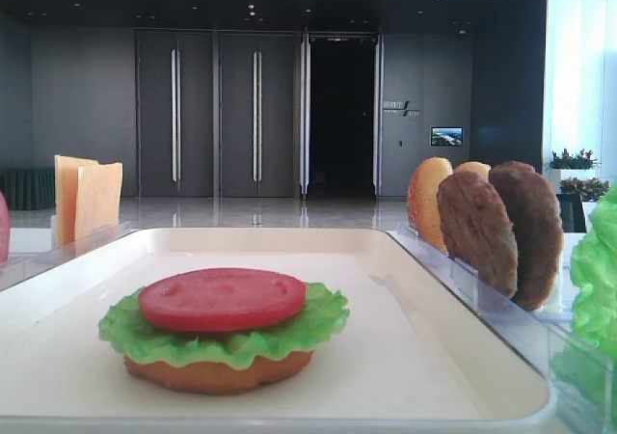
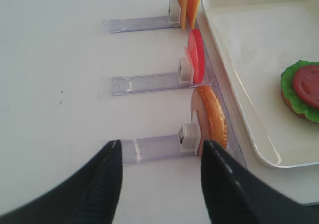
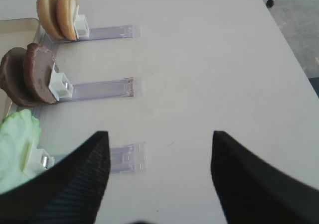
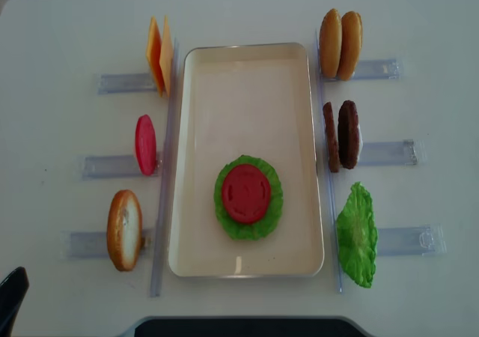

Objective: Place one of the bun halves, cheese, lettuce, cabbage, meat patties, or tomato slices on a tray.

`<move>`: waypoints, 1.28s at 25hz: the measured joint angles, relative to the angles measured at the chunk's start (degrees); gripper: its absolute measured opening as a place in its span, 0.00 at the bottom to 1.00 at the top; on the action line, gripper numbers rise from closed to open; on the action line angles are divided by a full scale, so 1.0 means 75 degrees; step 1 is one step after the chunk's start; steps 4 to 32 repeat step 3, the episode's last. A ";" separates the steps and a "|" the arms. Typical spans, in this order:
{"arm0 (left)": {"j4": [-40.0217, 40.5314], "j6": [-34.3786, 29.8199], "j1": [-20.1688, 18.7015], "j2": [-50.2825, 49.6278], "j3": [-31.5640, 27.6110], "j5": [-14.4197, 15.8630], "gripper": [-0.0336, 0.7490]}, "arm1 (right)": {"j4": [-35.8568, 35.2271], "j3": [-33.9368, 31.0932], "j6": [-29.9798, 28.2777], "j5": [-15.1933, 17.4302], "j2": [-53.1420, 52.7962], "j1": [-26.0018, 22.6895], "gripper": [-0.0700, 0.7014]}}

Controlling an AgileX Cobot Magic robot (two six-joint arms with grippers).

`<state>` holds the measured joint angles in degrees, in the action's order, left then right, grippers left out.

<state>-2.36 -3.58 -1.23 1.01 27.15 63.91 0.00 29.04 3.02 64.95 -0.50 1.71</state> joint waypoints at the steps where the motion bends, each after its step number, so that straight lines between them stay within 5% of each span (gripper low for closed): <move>1: 0.0000 0.0000 0.0000 0.0000 0.0000 0.0000 0.54 | 0.0000 0.0000 0.0000 0.0000 0.0000 0.0000 0.64; 32: 0.0000 0.0000 0.0000 0.0000 0.0000 0.0000 0.54 | 0.0000 0.0000 0.0000 0.0000 0.0000 0.0000 0.64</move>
